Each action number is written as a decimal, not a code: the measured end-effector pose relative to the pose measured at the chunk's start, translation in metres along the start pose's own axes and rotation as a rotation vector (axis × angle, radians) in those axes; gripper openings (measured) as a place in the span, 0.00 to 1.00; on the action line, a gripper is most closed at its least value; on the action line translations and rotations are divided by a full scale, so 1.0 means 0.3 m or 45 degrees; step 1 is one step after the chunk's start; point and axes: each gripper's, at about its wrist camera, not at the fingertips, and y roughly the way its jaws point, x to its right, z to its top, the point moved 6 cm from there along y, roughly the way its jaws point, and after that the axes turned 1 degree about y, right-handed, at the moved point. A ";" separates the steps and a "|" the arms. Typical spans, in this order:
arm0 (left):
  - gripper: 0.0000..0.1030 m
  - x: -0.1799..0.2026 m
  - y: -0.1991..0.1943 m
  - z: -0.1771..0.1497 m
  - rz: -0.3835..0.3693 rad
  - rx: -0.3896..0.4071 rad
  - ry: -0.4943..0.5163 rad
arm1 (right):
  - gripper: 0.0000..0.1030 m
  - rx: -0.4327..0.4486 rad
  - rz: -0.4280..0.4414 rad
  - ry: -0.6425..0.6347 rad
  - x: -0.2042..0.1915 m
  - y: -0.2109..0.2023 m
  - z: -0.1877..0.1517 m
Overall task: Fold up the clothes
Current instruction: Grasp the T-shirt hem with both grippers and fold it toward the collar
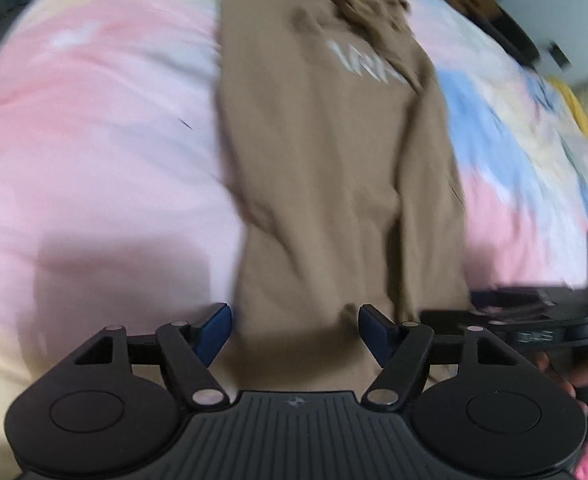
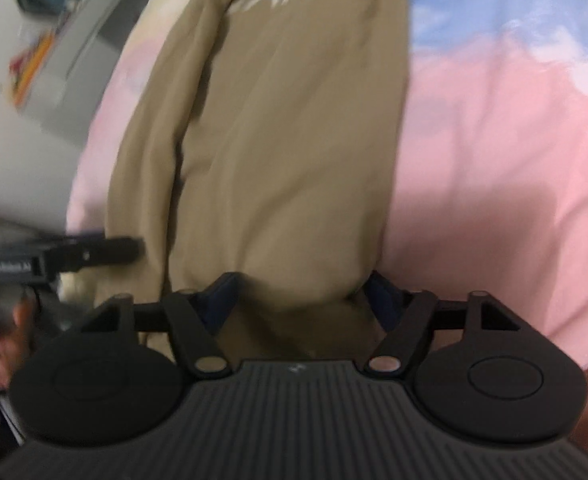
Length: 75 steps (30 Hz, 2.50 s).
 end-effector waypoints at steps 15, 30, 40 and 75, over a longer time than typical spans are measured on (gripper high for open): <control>0.10 0.106 -0.281 -0.015 -0.156 0.185 0.058 | 0.10 0.214 -0.058 -0.254 -0.150 -0.322 -0.083; 0.09 0.268 -0.718 -0.153 -0.316 0.409 0.032 | 0.09 0.631 0.063 -0.172 -0.155 -0.812 -0.163; 0.09 0.217 -0.638 -0.364 -0.262 0.423 0.034 | 0.10 0.540 0.100 -0.099 -0.087 -0.700 -0.374; 0.12 -0.010 0.078 0.649 0.111 0.604 0.044 | 0.12 0.700 -0.266 -0.010 0.147 -0.131 0.623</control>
